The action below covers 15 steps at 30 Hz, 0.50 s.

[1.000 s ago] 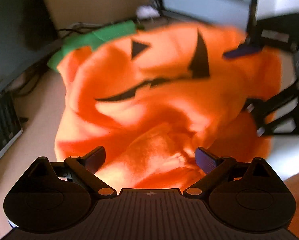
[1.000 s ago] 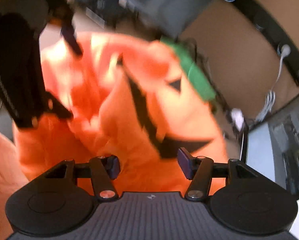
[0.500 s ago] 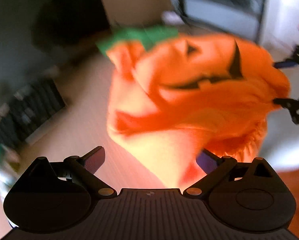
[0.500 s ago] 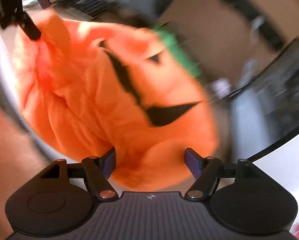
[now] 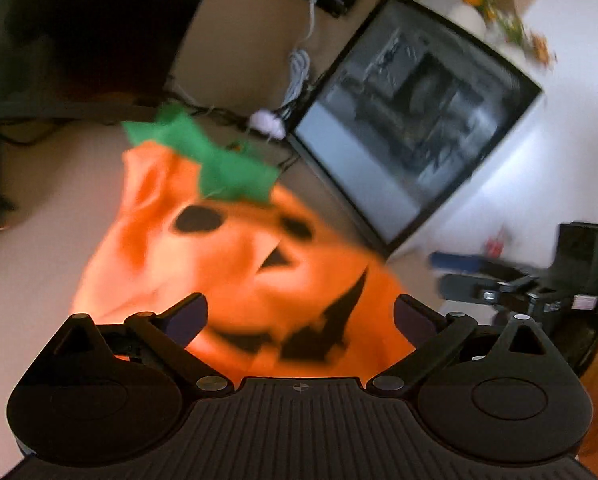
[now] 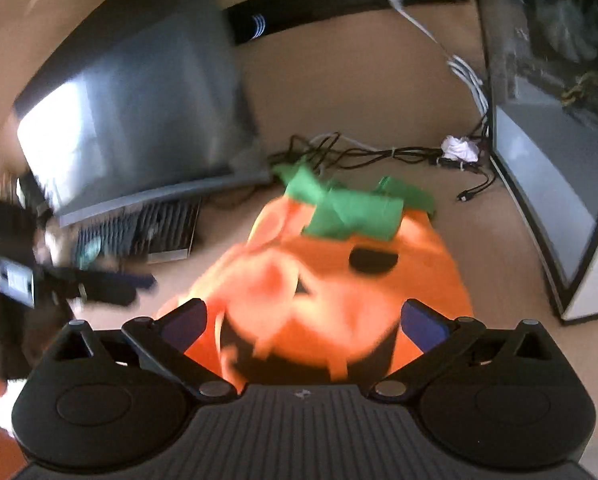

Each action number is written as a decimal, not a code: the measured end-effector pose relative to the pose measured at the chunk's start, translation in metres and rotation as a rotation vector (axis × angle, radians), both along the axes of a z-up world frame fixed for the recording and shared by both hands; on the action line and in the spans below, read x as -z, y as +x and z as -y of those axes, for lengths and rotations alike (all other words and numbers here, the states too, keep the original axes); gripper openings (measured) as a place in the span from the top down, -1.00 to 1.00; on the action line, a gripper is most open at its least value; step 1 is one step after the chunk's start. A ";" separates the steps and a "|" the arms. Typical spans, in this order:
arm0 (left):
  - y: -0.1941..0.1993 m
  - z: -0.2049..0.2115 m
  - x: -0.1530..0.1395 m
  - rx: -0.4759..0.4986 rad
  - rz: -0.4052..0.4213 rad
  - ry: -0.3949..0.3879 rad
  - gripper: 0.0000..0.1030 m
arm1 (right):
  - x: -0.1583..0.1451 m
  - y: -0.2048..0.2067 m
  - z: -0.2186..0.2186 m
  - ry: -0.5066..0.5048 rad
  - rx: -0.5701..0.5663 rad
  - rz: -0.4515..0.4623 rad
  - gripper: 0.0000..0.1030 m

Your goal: Fold clothes

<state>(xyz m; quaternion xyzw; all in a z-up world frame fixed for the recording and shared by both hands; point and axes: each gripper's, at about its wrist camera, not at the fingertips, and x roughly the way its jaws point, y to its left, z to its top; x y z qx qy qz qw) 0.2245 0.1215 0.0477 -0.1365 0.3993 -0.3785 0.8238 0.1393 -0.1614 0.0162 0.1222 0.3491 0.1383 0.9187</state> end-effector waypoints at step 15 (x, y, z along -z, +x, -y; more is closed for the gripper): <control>0.005 0.060 0.097 -0.031 -0.293 0.213 -1.00 | 0.070 0.243 0.008 -0.227 -0.022 0.007 -0.65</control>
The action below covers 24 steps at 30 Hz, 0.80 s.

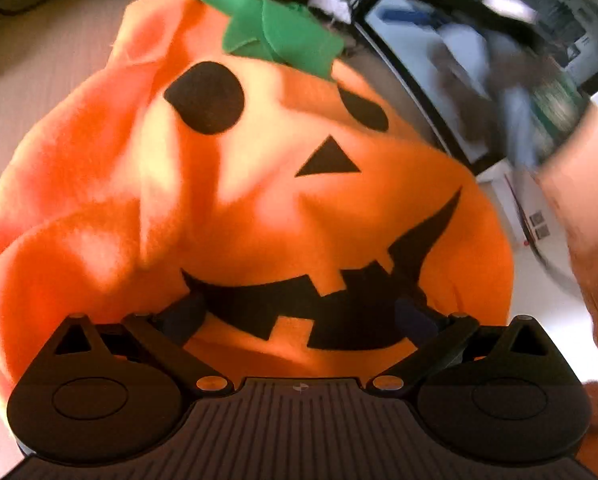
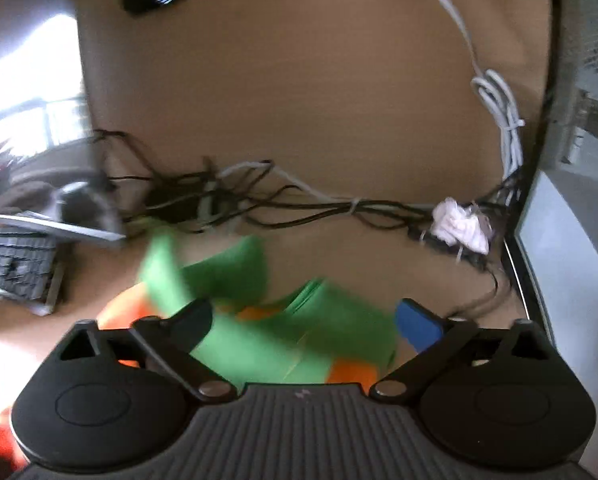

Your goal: Fold clothes

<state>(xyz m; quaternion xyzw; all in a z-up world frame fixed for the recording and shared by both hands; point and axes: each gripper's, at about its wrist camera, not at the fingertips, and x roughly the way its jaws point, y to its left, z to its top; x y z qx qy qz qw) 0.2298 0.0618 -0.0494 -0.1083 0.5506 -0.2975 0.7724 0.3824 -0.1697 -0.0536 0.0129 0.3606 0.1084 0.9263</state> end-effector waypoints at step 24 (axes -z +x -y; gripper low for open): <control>0.044 -0.019 -0.109 -0.212 0.501 -0.204 -1.00 | 0.018 -0.127 -0.046 -0.066 -0.259 -0.099 0.74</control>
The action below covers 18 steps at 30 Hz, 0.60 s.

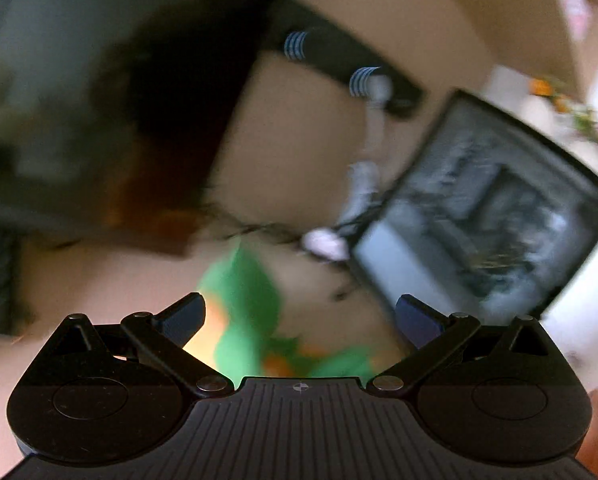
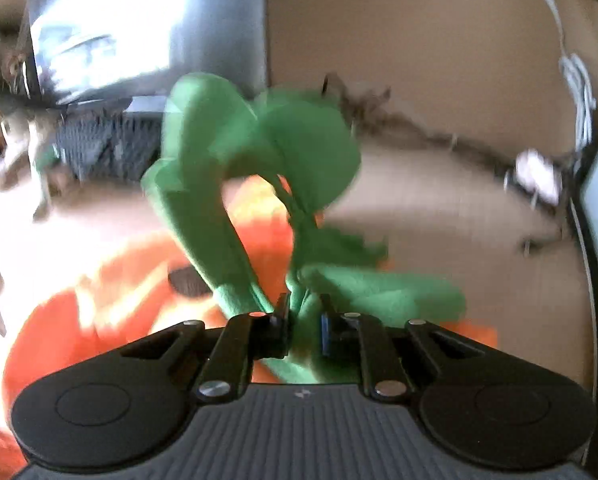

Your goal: Fold clothes

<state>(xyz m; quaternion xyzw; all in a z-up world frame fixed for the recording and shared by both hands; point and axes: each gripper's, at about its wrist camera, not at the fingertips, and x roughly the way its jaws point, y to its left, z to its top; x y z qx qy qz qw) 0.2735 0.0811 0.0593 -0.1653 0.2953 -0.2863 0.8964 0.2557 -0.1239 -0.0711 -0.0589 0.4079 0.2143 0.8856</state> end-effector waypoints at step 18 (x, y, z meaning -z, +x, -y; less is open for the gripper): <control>0.002 -0.016 0.056 -0.095 -0.188 0.097 -1.00 | -0.038 -0.011 0.052 -0.040 0.183 0.094 0.52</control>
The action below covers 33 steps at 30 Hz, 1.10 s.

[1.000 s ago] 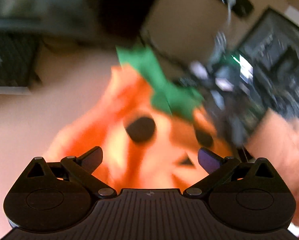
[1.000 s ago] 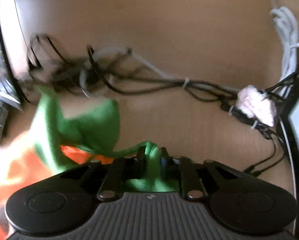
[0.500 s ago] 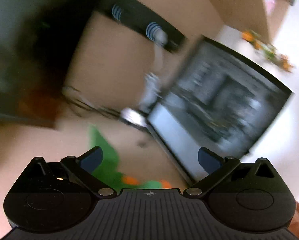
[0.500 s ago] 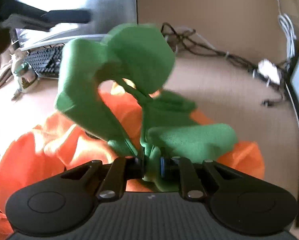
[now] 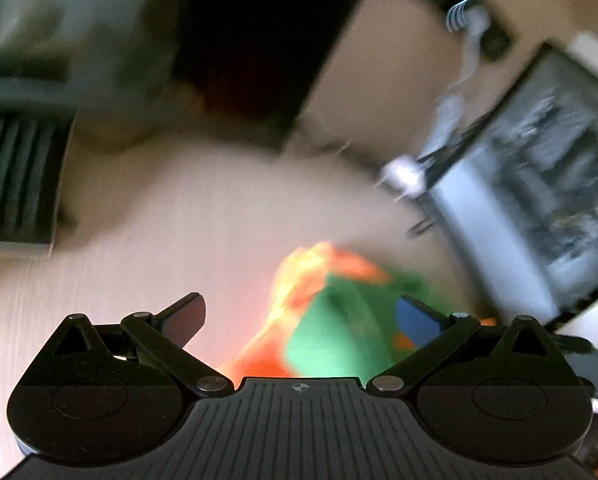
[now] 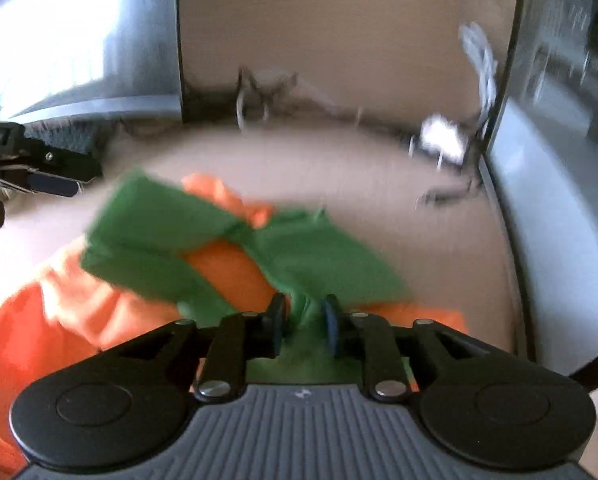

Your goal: Fold clothes

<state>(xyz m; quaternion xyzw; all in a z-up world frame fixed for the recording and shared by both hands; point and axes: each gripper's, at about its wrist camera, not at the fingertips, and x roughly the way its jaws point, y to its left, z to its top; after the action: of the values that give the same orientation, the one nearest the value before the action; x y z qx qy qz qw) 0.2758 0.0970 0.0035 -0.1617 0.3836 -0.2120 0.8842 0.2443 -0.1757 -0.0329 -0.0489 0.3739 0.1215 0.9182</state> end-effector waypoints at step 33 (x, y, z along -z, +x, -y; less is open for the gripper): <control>0.004 0.114 0.075 0.211 -0.091 0.347 -1.00 | 0.036 0.063 0.008 0.172 -0.037 -0.138 0.15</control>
<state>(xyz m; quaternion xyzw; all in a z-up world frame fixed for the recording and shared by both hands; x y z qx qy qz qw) 0.2799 -0.0167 -0.0711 0.0245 0.4687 -0.2267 0.8534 0.3078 -0.1837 -0.0689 0.0315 0.4232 0.1733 0.8887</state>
